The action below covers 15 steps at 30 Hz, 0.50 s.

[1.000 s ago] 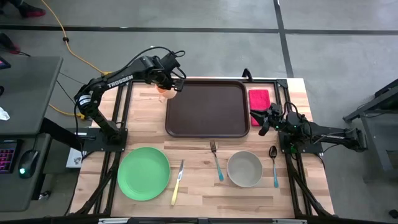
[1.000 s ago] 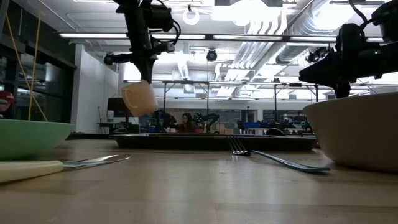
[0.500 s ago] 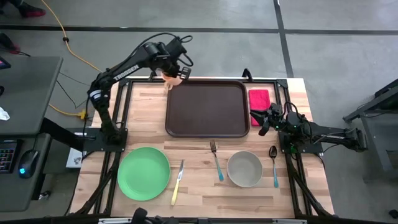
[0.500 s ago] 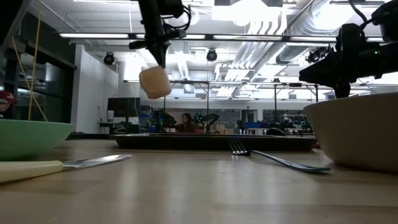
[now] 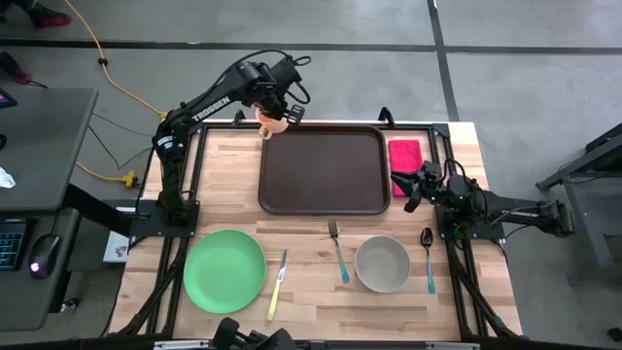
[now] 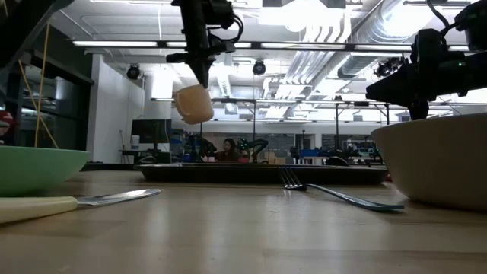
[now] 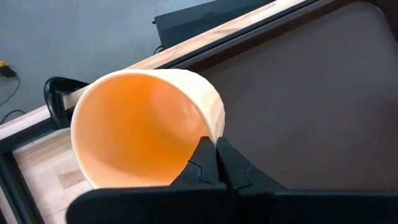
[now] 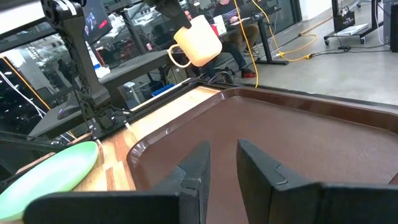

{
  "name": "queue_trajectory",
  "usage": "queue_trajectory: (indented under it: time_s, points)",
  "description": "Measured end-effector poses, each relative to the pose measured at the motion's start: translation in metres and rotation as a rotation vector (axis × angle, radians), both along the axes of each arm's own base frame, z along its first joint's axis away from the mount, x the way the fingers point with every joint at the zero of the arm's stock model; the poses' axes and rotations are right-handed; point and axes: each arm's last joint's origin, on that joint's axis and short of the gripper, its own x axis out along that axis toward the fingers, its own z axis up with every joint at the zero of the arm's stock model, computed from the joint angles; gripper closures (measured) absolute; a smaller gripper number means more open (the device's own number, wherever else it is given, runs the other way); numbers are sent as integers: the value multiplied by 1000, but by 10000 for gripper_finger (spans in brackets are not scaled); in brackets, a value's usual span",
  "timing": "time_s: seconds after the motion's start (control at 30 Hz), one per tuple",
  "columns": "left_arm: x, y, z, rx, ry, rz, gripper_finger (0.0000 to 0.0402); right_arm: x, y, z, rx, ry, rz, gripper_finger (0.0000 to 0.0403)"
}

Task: Set up tray
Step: Put the yellow mug on the brown serving tray

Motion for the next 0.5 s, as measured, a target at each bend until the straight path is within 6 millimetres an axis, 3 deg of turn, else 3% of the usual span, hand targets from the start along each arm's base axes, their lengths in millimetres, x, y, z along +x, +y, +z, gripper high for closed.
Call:
queue_trajectory:
  time_s: [0.5]
  points:
    - [-1,3,1,63,39,-13,391,0,0,0,-12,6,-2,346]
